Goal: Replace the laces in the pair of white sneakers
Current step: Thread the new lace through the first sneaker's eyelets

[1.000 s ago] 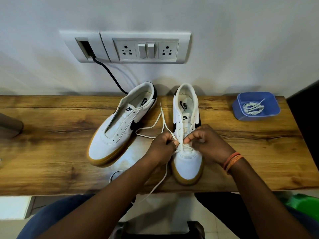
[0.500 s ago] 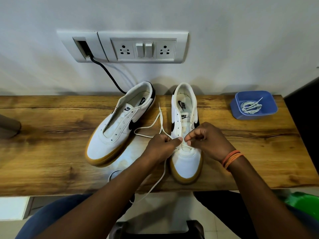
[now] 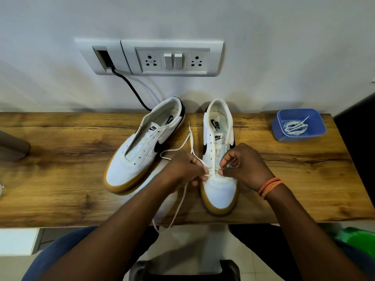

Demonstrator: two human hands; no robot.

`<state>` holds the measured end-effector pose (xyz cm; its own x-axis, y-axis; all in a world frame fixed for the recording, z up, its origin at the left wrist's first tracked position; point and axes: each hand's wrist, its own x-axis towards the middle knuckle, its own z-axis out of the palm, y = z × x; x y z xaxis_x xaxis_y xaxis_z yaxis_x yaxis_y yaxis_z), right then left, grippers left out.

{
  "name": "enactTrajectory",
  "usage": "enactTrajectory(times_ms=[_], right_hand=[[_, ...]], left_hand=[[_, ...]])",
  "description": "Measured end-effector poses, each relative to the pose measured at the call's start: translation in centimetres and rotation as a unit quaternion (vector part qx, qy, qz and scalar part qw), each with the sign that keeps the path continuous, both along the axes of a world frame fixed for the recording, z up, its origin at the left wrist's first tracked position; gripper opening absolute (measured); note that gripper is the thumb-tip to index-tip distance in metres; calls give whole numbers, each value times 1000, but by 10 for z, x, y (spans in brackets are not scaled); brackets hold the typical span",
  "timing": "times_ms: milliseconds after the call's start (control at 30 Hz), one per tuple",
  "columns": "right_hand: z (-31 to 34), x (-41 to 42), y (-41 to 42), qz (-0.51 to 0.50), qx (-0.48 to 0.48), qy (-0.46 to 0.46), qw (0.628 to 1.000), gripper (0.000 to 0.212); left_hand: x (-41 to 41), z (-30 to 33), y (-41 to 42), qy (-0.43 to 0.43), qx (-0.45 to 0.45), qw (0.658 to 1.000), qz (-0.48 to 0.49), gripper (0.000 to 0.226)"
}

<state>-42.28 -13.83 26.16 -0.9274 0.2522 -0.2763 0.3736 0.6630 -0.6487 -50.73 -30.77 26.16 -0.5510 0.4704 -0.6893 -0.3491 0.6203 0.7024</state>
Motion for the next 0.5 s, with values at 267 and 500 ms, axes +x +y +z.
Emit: enactTrajectory(times_ms=[267,500], right_hand=[[13,-7,-25,49,-131,69,988,23],[7,-7,-59,157,43,69,984,43]], left_hand=[[-29,56,-25,-17,128,992,-1,17],[-43,88,-47,-66,327,936,112,31]])
